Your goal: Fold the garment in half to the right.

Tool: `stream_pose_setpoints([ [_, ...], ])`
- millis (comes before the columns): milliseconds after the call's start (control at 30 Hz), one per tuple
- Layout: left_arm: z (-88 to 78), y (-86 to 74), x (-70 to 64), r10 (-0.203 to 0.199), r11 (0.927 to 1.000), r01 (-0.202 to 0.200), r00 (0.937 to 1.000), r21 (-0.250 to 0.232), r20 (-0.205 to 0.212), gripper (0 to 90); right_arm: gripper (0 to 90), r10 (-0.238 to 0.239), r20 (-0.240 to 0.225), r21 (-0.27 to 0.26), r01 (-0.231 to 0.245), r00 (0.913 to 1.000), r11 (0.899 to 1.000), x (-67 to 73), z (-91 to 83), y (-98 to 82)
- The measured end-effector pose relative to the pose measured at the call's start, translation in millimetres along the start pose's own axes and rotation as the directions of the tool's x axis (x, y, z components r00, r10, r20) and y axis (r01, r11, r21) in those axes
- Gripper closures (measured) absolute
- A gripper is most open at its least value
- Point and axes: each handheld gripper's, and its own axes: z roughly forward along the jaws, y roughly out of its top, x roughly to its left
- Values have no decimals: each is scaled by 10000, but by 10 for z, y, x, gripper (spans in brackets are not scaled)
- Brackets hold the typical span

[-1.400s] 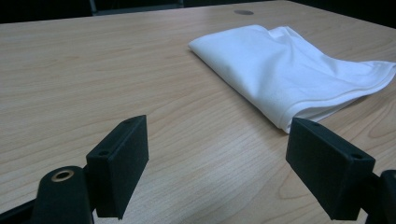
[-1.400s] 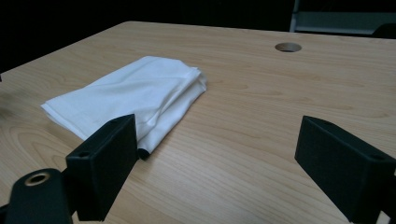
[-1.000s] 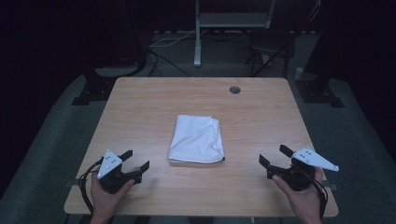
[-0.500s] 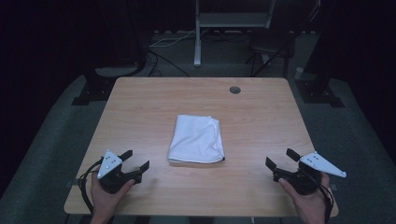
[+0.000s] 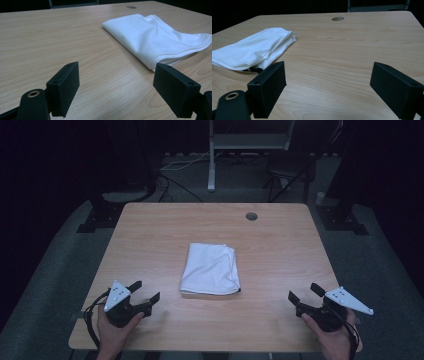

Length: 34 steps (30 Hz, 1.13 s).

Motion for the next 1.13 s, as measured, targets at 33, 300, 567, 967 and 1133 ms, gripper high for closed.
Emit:
stream_pose_setpoints([
  [33, 0, 0, 0, -2, 10000, 2, 10000, 0, 4, 212, 126, -28, 24, 10, 28, 10000, 10000, -4, 5, -11],
  [300, -2, -1, 3, 1, 10000, -1, 10000, -30, 16, 213, 126, -91, 222, 57, 89, 9997, 9999, -21, 31, -91],
  [567, -5, -1, 10, -13, 10000, 13, 10000, -39, 17, 213, 126, -268, 239, 106, 265, 9994, 9996, -26, 52, -139],
  [967, -6, -2, -1, 74, 10000, -74, 10000, -53, 14, 213, 125, -254, 91, 32, 254, 9996, 9997, -28, 44, -143],
  [1133, -10, -3, 6, 5, 10000, -4, 10000, -79, 49, 213, 40, -172, 171, 167, 169, 9997, 9997, -33, 51, -138],
])
